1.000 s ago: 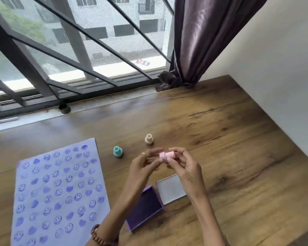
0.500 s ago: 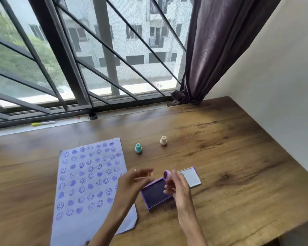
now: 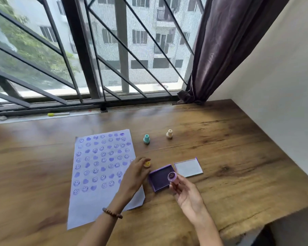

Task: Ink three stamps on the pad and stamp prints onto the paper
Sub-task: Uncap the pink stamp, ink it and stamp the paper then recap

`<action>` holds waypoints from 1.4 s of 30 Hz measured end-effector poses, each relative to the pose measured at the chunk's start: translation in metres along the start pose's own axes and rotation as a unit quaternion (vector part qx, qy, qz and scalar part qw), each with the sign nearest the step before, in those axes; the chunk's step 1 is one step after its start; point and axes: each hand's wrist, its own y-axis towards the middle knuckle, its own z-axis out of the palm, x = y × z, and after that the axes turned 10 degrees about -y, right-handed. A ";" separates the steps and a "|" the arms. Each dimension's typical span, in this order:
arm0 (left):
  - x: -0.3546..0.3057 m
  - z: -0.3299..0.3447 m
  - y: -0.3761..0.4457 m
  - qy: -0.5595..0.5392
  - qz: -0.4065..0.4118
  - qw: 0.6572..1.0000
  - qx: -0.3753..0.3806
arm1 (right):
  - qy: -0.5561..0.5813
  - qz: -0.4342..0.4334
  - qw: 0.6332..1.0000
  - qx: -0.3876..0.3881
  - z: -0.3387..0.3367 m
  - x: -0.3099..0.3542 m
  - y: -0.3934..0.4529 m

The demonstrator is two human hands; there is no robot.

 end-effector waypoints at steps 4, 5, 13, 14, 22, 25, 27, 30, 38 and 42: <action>0.012 0.002 -0.018 0.041 0.015 0.999 0.010 | -0.161 -0.055 0.985 -0.023 0.000 -0.003 0.005; 0.016 0.005 -0.021 0.065 0.014 0.997 0.025 | -0.268 -0.081 0.959 -0.040 0.004 -0.002 0.006; 0.028 0.013 -0.027 0.138 0.038 0.989 0.036 | -0.731 -0.348 0.578 -0.104 0.051 0.014 -0.006; 0.029 0.013 -0.026 0.138 0.040 0.989 0.035 | -0.729 -0.379 0.559 -0.111 0.053 0.014 -0.005; 0.033 0.015 -0.025 0.139 0.043 0.989 0.027 | -0.818 -0.270 0.504 -0.066 0.042 -0.021 0.021; 0.032 0.015 -0.026 0.157 0.038 0.986 0.045 | -0.806 -0.274 0.521 -0.066 0.040 -0.020 0.026; 0.030 0.012 -0.027 0.165 0.035 0.984 0.059 | -0.795 -0.271 0.538 -0.066 0.039 -0.017 0.026; 0.032 -0.004 -0.035 0.129 0.022 0.990 0.048 | -0.748 -0.246 0.611 -0.088 0.036 -0.013 0.023; 0.069 -0.079 -0.058 0.144 0.024 0.989 0.013 | -0.289 -0.091 0.951 -0.066 0.057 -0.048 0.008; 0.085 -0.085 -0.059 0.201 -0.012 0.976 0.083 | -0.407 -0.165 0.890 -0.122 0.084 -0.067 0.016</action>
